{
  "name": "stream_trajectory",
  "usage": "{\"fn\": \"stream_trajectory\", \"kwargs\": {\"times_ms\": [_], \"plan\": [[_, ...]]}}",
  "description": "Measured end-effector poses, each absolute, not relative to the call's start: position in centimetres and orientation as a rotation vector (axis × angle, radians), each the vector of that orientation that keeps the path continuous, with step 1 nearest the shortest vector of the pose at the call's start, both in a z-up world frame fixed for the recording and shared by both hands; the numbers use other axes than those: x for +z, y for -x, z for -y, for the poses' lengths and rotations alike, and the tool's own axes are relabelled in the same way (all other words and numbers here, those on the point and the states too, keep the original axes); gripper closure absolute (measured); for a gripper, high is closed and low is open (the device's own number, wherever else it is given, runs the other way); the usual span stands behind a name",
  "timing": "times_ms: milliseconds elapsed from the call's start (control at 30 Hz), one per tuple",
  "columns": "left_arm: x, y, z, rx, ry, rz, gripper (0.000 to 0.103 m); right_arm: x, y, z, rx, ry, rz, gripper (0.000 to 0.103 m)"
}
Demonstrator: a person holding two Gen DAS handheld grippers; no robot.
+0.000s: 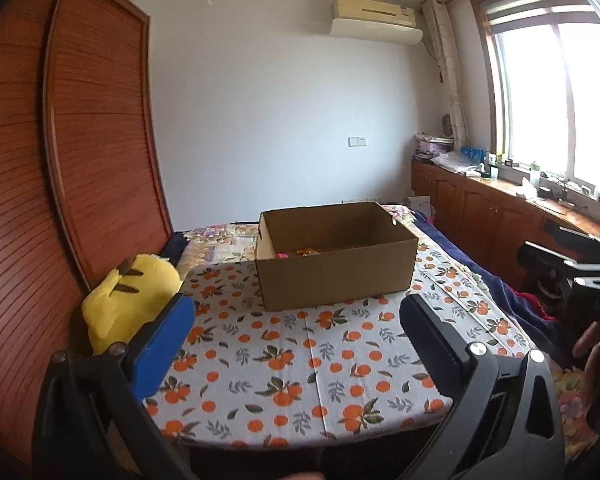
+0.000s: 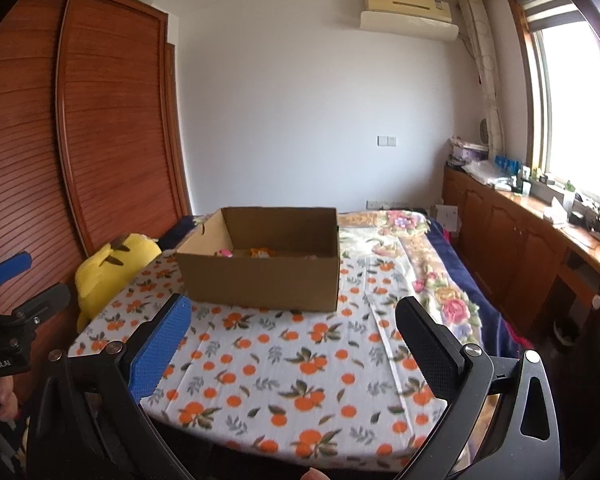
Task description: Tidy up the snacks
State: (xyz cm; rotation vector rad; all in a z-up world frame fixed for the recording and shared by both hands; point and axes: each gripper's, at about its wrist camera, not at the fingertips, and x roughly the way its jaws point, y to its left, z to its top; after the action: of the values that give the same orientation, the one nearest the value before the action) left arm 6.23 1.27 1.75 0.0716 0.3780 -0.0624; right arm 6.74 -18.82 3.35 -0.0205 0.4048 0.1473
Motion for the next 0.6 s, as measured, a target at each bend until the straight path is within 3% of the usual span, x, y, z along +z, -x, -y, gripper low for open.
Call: {"fn": "stream_trajectory", "kwargs": {"times_ms": [600], "plan": [[-0.2,-5.3,-1.6,-0.020,-0.064,-0.413,0.000,2.1,-4.2,19.1,0.075,0.029,-0.370,0.000]]}}
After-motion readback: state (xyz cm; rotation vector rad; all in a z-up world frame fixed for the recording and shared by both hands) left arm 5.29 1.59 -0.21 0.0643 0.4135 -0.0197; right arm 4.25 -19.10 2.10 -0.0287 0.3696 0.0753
